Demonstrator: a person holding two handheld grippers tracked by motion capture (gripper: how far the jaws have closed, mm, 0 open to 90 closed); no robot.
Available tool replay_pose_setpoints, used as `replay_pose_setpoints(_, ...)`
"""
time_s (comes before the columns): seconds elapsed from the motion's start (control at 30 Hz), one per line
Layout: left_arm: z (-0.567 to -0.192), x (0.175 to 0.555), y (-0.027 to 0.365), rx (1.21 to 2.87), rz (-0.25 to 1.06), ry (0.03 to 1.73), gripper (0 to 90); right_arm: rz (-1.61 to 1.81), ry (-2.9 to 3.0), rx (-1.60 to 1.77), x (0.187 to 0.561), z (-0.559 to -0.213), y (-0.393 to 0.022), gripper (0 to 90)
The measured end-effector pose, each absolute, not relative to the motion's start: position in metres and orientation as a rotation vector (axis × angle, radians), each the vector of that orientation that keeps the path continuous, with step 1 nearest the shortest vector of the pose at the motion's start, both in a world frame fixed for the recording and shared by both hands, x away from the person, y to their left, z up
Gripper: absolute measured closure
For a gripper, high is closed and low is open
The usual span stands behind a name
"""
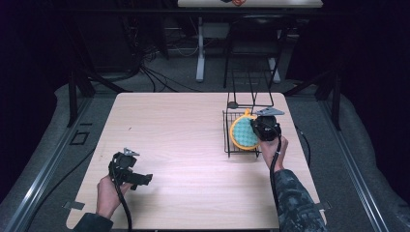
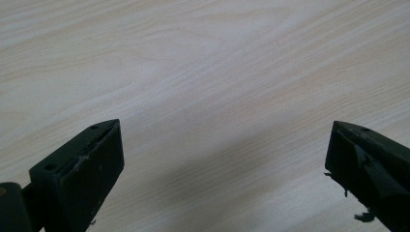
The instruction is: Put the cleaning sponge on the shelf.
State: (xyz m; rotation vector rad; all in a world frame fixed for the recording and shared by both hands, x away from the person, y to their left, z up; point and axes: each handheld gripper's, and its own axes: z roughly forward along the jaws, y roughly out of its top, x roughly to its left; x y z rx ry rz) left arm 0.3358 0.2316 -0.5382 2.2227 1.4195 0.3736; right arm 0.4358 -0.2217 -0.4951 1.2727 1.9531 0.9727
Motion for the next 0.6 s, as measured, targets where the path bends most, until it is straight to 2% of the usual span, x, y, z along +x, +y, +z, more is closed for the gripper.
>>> replay_pose_setpoints(0.6,-0.539,0.336,0.232,2.232,0.370,1.418,0.2,0.980,1.957,1.326,0.452,-0.518,-0.222,87.9)
